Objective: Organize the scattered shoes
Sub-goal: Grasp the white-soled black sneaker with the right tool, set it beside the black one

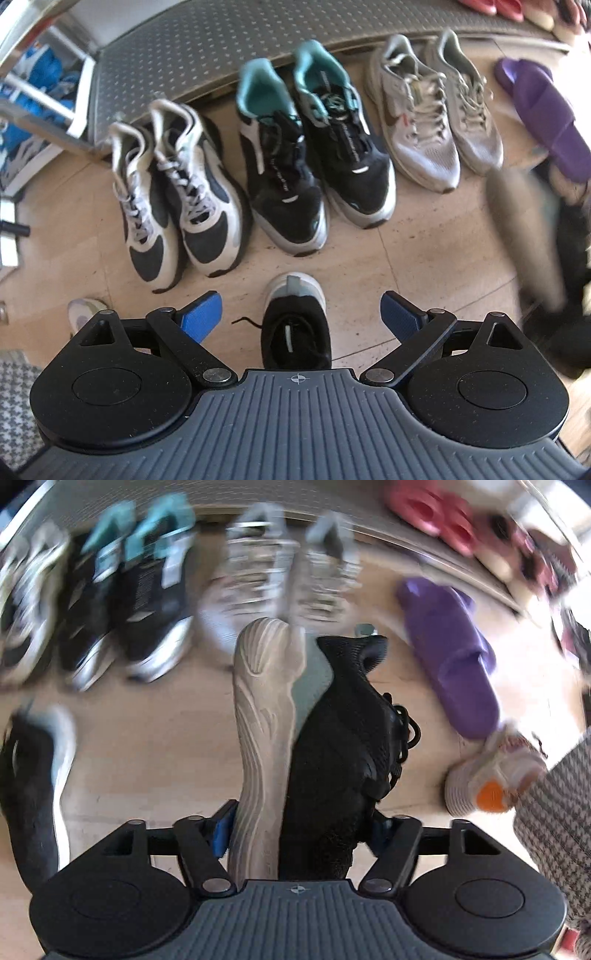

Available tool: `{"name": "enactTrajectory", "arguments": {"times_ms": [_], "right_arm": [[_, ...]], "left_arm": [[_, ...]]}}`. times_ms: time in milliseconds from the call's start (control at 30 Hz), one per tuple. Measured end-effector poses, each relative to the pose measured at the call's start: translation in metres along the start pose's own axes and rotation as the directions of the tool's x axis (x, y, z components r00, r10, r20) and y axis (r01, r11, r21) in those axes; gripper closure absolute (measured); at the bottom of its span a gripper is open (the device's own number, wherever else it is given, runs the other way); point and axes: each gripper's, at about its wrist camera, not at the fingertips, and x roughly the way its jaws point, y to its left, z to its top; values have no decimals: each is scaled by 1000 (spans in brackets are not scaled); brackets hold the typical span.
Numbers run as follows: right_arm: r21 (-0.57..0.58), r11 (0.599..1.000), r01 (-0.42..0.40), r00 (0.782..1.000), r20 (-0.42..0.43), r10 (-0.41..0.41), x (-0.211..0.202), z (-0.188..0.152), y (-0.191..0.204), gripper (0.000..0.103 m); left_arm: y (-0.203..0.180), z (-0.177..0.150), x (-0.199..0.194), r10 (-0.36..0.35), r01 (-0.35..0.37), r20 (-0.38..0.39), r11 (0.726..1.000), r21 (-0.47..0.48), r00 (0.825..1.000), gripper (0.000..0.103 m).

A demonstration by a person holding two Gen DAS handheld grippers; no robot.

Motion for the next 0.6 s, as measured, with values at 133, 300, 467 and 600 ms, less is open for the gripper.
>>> {"name": "enactTrajectory", "arguments": {"times_ms": [133, 300, 467, 600], "right_arm": [[-85, 982, -169, 984, -63, 164, -15, -10, 28, 21], [-15, 969, -246, 967, -77, 244, -37, 0, -11, 16], [182, 940, -287, 950, -73, 304, -13, 4, -64, 16], [444, 842, -308, 923, -75, 377, 19, 9, -104, 16]], "left_arm": [[10, -13, 9, -7, 6, -43, 1000, -24, 999, 7], [6, -22, 18, -34, 34, -79, 999, -4, 996, 9], [-14, -30, 39, -133, 133, -135, 991, -3, 982, 15], [-49, -31, 61, -174, 170, -142, 985, -41, 974, 26]]}}
